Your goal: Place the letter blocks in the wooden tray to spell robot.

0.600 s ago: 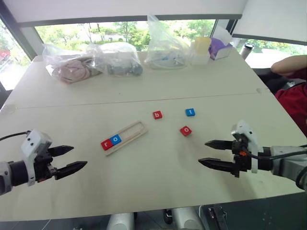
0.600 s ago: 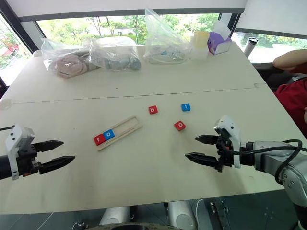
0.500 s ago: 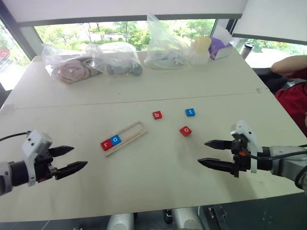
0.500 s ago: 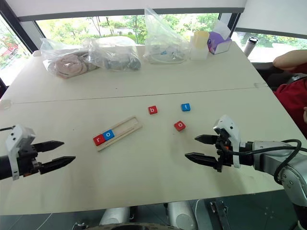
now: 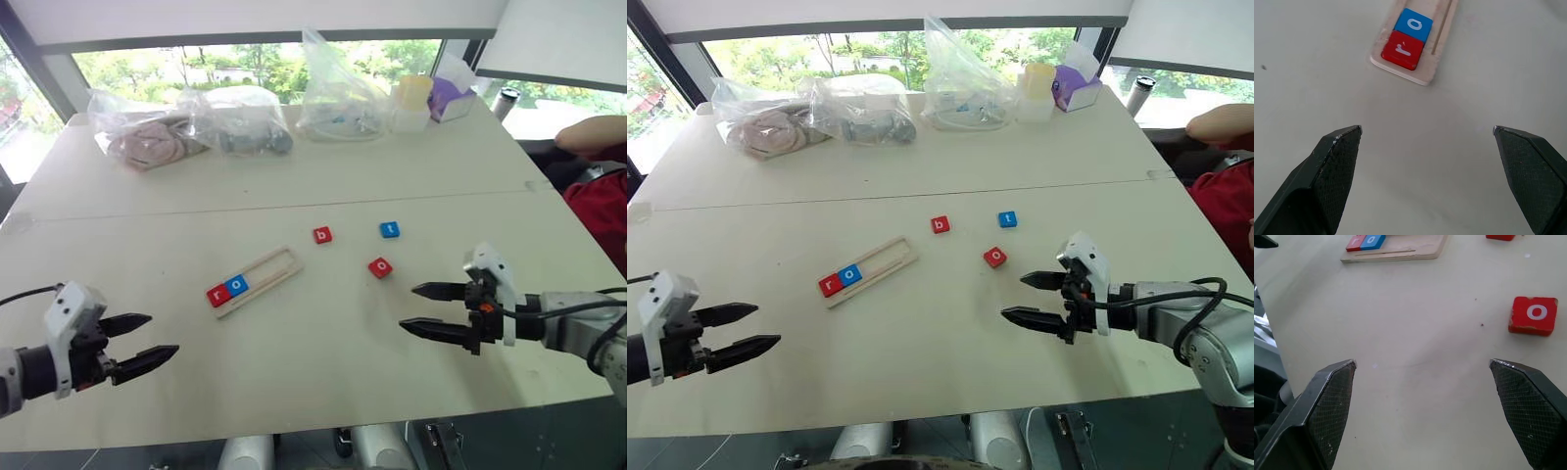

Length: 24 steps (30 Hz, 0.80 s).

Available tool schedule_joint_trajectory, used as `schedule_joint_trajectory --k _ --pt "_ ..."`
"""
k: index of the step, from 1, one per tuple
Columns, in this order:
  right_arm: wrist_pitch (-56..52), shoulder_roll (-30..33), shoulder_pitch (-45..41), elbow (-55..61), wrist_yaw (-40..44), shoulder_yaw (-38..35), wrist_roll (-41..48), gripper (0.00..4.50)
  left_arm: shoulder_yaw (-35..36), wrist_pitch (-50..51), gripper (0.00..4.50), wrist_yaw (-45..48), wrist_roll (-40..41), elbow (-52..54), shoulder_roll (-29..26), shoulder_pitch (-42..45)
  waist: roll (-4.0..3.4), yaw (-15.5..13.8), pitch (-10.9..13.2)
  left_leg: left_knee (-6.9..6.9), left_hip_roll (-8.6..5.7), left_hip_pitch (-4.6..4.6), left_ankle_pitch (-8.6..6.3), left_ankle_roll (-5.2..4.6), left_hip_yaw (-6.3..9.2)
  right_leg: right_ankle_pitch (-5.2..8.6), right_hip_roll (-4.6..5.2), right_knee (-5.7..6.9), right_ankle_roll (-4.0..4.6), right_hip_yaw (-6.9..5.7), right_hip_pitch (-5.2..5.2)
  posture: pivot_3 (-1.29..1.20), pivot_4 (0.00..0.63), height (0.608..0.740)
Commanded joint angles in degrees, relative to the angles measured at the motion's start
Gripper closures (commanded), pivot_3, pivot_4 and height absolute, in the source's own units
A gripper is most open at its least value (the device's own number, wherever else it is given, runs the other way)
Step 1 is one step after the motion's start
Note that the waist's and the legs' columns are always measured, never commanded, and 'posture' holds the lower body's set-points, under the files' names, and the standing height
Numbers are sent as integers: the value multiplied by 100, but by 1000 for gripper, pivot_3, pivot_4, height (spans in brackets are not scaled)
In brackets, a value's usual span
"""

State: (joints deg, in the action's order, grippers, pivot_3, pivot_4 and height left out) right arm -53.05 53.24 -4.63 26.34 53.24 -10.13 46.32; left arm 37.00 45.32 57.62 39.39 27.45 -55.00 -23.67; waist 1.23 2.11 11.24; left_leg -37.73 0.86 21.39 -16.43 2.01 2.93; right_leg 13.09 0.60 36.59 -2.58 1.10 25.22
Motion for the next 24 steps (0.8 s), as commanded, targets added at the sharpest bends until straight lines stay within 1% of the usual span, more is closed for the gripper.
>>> schedule_joint_trajectory --k 1,5,7,8,10,13,17,24 --pt "-115 -182 -312 241 -94 47 323 35 117 -105 0 229 74 -140 -263 345 0 -3 0 0 0 0 0 0 0 0 0 0 0 0 0 0 150 740" --pt "-336 -431 -489 388 -306 73 633 35 -85 -116 0 405 94 -209 -289 519 -1 22 0 2 1 3 0 0 -4 -1 2 -4 -1 1 0 0 150 740" --pt "-259 -592 -481 843 -479 624 411 35 -1114 -378 0 101 -286 -341 -228 1445 -8 -22 -2 12 -1 1 -1 -1 -7 -2 5 -9 -3 3 -1 0 150 740" --pt "-222 -634 -478 1000 -545 827 303 35 -1509 -521 0 22 -493 -411 -204 1772 -6 -50 -1 13 -4 1 0 -1 0 -2 3 -8 -3 1 -4 0 150 740" --pt "-159 -739 -533 1091 -713 1056 128 35 -2028 -830 0 3 -823 -623 -112 2159 -7 -101 -2 13 0 2 0 0 6 -2 -6 -9 -2 -3 -5 0 150 740" --pt "-82 -1014 -597 947 -976 1137 46 35 -2627 -1273 0 -79 -1245 -1084 138 2575 -7 -100 -3 19 -1 -1 0 0 -10 -5 -2 -9 -5 8 -4 0 150 740" --pt "-64 -1091 -655 942 -1054 1199 -33 35 -3080 -1789 0 -30 -1707 -1476 241 2748 -5 -119 -4 21 -1 2 0 -1 -17 -14 0 -10 -14 15 1 0 150 740" --pt "-14 -1185 -657 944 -1140 1269 -116 35 -3335 -2107 0 -27 -1969 -1640 390 2796 -5 -131 -4 24 0 0 1 -1 -15 -13 -1 -10 -13 14 0 0 150 740"
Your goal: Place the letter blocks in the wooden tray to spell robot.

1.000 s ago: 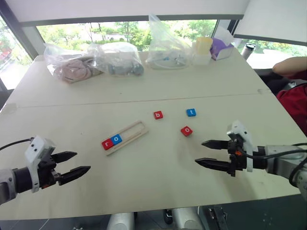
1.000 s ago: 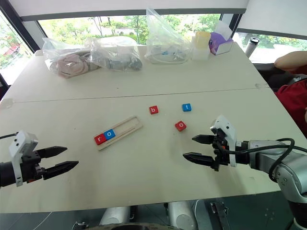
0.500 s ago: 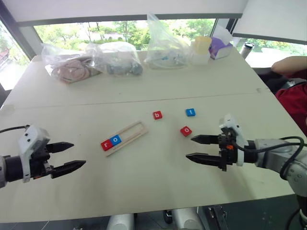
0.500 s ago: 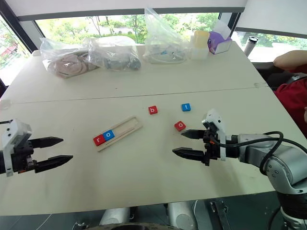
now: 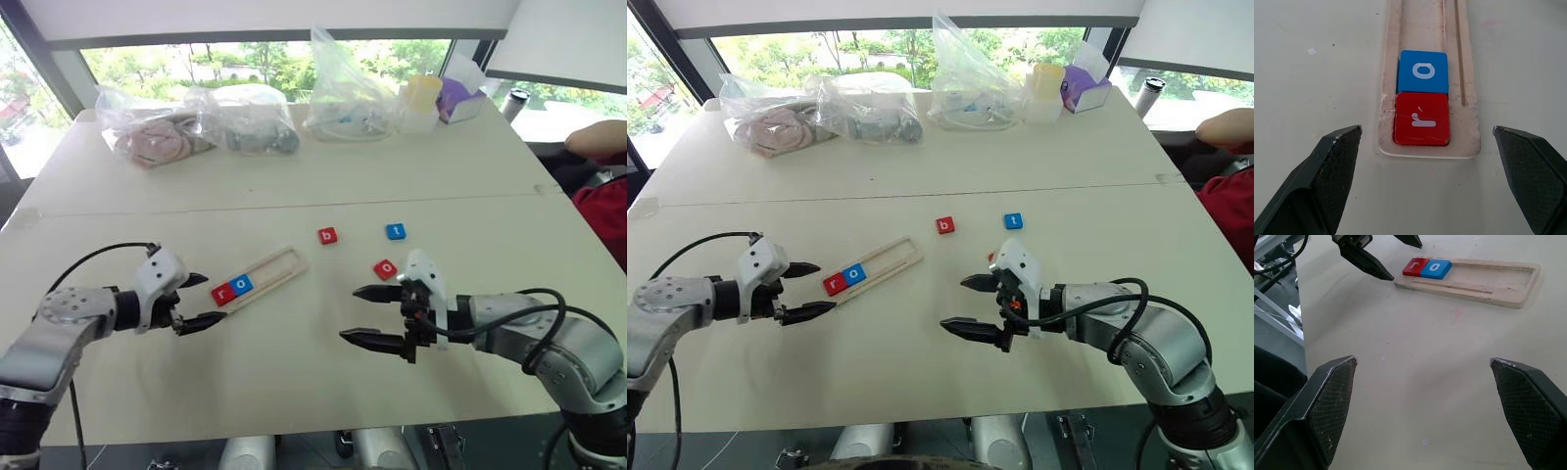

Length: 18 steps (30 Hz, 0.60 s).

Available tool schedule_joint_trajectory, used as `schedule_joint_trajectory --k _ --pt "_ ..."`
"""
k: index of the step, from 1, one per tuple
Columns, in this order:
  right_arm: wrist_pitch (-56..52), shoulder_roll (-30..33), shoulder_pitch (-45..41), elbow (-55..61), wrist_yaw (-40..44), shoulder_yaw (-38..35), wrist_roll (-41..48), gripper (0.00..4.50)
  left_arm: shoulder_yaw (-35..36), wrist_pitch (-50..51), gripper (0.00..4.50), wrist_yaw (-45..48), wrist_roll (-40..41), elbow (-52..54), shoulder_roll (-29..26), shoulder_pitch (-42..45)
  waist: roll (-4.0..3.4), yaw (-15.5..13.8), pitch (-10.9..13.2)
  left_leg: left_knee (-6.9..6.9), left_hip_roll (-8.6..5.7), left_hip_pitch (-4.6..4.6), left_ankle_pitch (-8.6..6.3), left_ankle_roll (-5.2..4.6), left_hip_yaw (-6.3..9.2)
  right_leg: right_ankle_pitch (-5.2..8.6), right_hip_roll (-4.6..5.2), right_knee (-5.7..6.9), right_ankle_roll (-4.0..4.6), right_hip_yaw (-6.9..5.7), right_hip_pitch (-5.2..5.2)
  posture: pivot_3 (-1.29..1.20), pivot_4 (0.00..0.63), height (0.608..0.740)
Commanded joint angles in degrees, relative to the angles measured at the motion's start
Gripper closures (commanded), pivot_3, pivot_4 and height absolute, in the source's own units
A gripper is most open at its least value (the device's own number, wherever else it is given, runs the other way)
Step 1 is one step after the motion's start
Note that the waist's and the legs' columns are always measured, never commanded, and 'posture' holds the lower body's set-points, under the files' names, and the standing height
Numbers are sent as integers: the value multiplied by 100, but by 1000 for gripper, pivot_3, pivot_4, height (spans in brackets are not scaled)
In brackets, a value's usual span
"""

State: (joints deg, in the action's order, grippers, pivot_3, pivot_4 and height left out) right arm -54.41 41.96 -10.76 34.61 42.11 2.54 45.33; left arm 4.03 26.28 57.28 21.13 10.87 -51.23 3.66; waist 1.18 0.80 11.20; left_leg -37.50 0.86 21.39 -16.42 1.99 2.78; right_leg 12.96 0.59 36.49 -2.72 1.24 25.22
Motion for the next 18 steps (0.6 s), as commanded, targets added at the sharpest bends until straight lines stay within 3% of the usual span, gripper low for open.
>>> schedule_joint_trajectory --k 1,9,10,12,18 --pt "127 -73 -49 110 -41 8 -26 35 -82 -238 0 15 -182 8 21 46 0 0 0 0 0 0 0 0 0 0 0 0 0 0 0 0 150 740" --pt "118 -261 -209 15 -166 115 -143 35 -526 -539 0 -92 -627 -568 385 62 -6 -9 -5 0 0 -5 0 0 2 -1 -1 3 -1 -1 -5 0 150 740" --pt "118 -271 -223 7 -178 123 -161 0 -562 -540 556 -116 -651 -638 445 86 -9 -13 -7 0 0 -8 0 0 2 -1 0 3 -1 -1 -9 0 150 740" --pt "116 -275 -235 4 -196 140 -202 0 -592 -632 1251 -122 -688 -788 559 128 -19 -17 -13 -4 -2 -13 0 0 3 -1 1 2 -1 -2 -19 0 150 740" --pt "87 -201 -199 -9 -188 56 -226 0 -555 -625 1374 200 -576 -622 446 152 -34 -7 -22 -17 -2 -23 0 0 5 1 3 0 -2 -2 -36 0 150 740"
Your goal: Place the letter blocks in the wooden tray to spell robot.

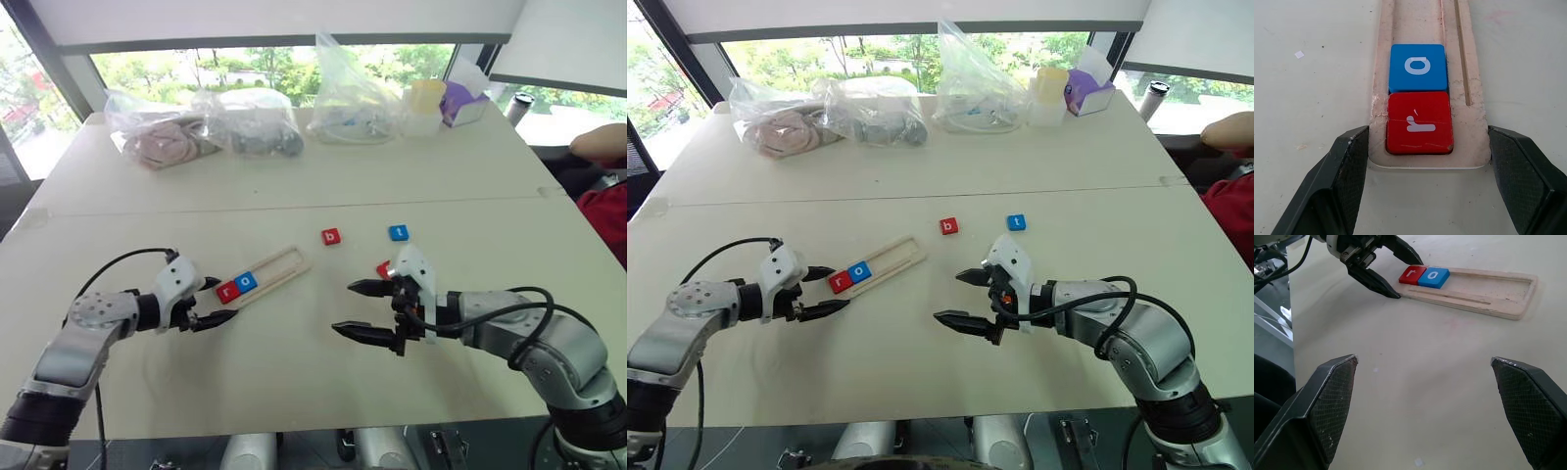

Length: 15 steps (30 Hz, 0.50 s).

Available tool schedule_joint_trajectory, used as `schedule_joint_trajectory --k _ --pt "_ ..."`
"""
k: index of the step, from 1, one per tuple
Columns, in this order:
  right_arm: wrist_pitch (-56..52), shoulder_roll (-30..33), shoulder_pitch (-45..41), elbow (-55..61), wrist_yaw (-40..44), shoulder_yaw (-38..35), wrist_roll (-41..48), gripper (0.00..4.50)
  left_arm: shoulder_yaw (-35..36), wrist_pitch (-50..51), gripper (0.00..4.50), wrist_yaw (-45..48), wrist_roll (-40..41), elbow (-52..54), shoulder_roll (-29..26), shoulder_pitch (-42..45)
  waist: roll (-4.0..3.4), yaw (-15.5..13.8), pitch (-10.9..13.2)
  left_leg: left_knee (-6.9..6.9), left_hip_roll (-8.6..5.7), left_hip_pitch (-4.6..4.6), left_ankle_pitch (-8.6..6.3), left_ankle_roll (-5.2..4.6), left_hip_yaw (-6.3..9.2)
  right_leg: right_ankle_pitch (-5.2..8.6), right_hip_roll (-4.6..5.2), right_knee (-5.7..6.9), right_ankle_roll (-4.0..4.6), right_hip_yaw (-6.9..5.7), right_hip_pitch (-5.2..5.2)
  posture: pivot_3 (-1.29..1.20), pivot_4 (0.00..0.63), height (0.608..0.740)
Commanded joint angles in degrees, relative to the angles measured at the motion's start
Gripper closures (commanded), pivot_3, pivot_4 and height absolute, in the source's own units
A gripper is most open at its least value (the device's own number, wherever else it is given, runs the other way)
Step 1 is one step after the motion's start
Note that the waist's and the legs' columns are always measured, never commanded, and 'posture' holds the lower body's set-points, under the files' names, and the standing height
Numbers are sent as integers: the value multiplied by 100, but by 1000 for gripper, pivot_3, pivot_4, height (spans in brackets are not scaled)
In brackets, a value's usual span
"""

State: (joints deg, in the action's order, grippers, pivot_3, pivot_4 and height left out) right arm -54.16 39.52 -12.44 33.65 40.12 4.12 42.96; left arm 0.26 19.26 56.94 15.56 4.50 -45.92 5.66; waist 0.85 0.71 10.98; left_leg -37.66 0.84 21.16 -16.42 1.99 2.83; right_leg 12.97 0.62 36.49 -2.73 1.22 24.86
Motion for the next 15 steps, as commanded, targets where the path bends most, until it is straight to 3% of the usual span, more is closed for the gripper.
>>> schedule_joint_trajectory --k 1,7,12,15 --pt "62 57 -27 71 13 -122 5 0 -166 32 1374 335 -17 29 -157 -1 0 3 0 -1 0 0 0 0 0 0 0 0 0 0 0 0 150 740" --pt "103 114 -52 -113 49 -212 -45 0 -399 -1152 1374 1420 -303 -752 -646 685 1 6 1 -1 -1 14 0 0 3 -1 -4 -2 1 -6 11 0 150 740" --pt "211 118 -18 -255 57 -227 -194 0 -840 -2354 1374 2182 -606 -1725 -483 1453 3 -5 2 -1 -1 21 0 0 1 -2 -3 -3 1 -5 16 0 150 740" --pt "219 59 97 -185 -89 -268 -236 0 -1195 -2887 1374 2350 -897 -2494 -111 2018 3 -21 2 -3 -2 22 0 0 2 -3 -3 -3 0 -8 15 0 150 740"
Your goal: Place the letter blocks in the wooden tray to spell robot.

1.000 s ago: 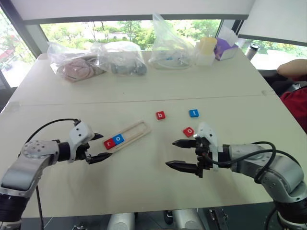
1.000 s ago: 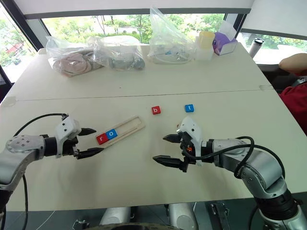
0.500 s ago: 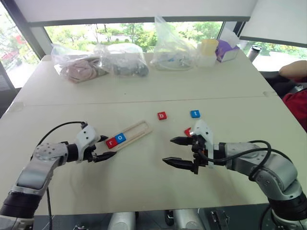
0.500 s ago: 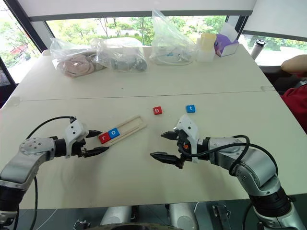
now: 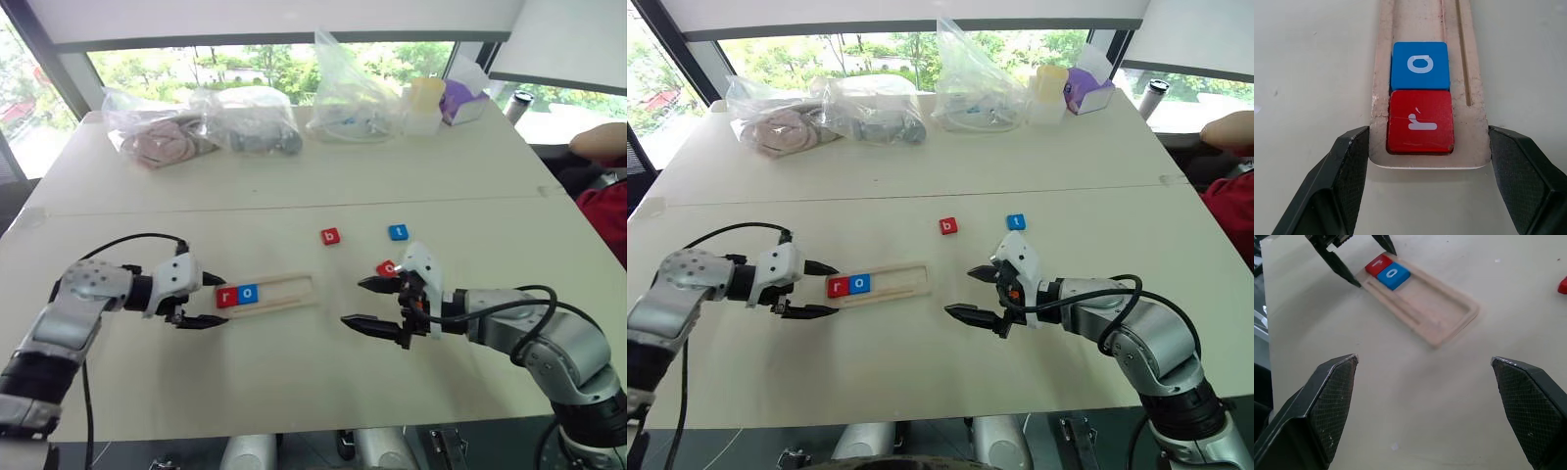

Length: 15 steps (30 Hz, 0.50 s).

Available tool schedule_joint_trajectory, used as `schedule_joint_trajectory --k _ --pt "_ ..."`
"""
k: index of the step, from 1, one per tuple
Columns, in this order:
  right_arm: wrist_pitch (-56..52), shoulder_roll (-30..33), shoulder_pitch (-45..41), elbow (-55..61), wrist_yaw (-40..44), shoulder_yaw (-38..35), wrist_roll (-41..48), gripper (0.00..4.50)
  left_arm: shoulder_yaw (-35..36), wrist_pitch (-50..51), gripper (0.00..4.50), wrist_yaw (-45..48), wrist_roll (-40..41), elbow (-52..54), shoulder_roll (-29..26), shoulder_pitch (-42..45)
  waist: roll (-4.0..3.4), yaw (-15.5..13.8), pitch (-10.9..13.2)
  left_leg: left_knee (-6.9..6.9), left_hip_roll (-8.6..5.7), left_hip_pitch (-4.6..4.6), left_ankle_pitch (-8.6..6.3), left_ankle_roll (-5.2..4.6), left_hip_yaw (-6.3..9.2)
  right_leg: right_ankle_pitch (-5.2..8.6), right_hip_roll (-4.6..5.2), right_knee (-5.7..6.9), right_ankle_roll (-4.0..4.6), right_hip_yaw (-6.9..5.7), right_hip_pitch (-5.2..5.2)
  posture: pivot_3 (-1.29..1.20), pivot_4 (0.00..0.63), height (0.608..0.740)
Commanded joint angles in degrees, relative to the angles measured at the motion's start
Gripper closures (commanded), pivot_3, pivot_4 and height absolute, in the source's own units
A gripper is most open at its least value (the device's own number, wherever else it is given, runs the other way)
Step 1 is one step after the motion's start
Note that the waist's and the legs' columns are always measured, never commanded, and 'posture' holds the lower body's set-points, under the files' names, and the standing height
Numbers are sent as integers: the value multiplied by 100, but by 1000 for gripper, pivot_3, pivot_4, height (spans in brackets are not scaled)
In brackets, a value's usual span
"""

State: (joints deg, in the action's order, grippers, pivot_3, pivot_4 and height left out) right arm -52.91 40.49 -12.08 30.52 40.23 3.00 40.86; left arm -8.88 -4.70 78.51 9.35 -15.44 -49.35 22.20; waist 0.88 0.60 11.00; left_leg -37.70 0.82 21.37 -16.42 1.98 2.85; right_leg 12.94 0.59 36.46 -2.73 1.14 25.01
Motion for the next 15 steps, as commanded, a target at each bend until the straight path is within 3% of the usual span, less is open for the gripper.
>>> schedule_joint_trajectory --k 1,6,9,15 --pt "93 -46 99 154 -132 -177 -26 0 -358 -589 1374 222 -333 -695 358 511 0 -5 0 -2 -2 0 0 0 1 -1 0 0 -2 0 -3 0 150 740" --pt "57 -75 271 303 -333 -282 12 0 -463 -638 1374 348 -452 -1079 585 760 -2 8 -2 -19 -6 1 -2 -3 0 -7 3 0 -14 6 -11 0 150 740" --pt "56 -125 332 348 -451 -334 28 0 -495 -430 23 555 -393 -926 503 631 -2 16 -2 -25 -5 -4 -2 -3 0 -9 3 0 -17 8 -19 0 150 740" --pt "294 -456 44 -4 -902 -287 -346 0 -291 12 23 256 -259 -468 581 484 -5 25 -3 -25 -3 -5 -3 -6 1 -9 1 0 -17 8 -20 0 150 740"
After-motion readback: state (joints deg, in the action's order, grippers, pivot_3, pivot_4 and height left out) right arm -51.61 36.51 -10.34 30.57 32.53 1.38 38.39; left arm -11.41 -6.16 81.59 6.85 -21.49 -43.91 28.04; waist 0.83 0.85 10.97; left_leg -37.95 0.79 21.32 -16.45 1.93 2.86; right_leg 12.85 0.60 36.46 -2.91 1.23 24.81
